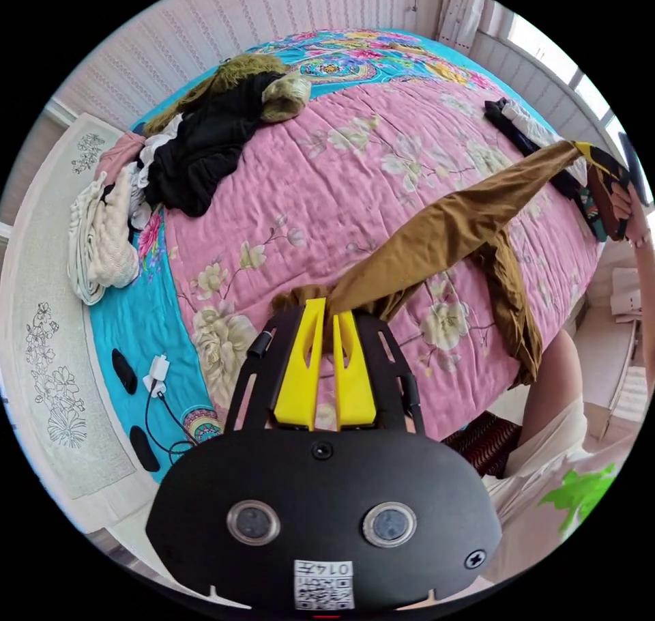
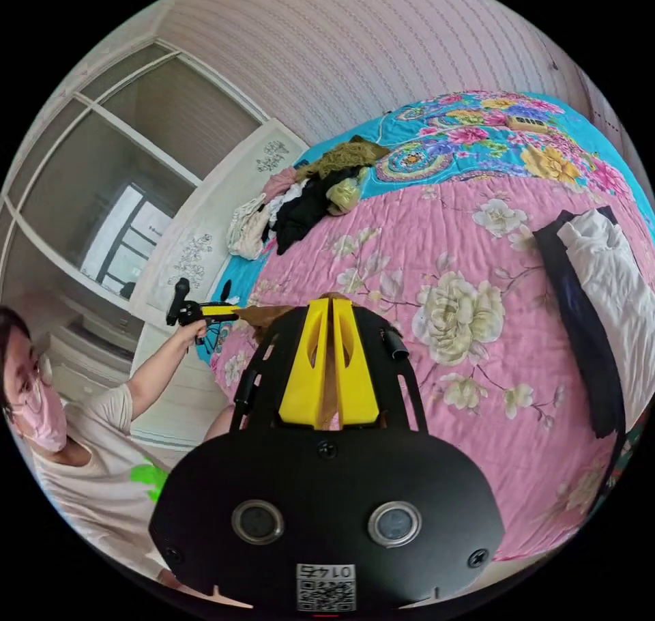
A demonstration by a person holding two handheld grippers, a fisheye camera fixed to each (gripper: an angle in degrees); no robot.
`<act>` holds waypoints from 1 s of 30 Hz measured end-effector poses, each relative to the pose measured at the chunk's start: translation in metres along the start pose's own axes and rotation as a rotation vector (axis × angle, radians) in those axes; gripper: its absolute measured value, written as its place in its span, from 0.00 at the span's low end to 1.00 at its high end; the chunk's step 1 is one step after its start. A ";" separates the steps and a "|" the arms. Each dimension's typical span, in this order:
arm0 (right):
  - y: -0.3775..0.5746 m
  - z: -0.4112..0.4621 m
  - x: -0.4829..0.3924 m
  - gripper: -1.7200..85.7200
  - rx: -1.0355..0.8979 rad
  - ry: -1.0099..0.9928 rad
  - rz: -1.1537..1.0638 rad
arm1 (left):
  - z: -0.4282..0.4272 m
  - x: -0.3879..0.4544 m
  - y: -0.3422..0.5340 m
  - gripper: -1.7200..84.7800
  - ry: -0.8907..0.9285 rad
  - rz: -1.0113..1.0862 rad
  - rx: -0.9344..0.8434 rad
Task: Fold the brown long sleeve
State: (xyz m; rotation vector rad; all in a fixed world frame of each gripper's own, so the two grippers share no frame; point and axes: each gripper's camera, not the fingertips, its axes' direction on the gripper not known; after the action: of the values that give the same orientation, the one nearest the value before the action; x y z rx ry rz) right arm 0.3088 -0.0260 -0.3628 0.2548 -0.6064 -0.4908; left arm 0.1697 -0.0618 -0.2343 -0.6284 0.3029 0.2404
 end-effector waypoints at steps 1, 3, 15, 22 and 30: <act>0.004 0.003 0.001 0.03 -0.007 -0.009 -0.016 | -0.003 -0.006 0.007 0.07 0.041 -0.004 0.043; 0.025 0.025 0.006 0.03 -0.079 -0.002 -0.057 | -0.011 -0.012 0.019 0.12 0.098 -0.009 0.132; 0.121 0.114 0.114 0.12 -0.111 0.244 -0.008 | 0.040 0.046 0.003 0.17 0.308 0.197 0.167; 0.118 0.157 0.185 0.15 -0.192 0.147 0.020 | 0.099 0.148 -0.046 0.16 0.234 0.459 0.191; 0.131 0.146 0.236 0.16 -0.098 0.194 0.016 | 0.128 0.222 -0.092 0.15 0.091 0.614 0.257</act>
State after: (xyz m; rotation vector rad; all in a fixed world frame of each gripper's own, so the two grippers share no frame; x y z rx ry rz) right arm 0.4369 -0.0471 -0.0845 0.2011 -0.3941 -0.4730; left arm 0.4306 -0.0281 -0.1639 -0.2776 0.6025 0.7501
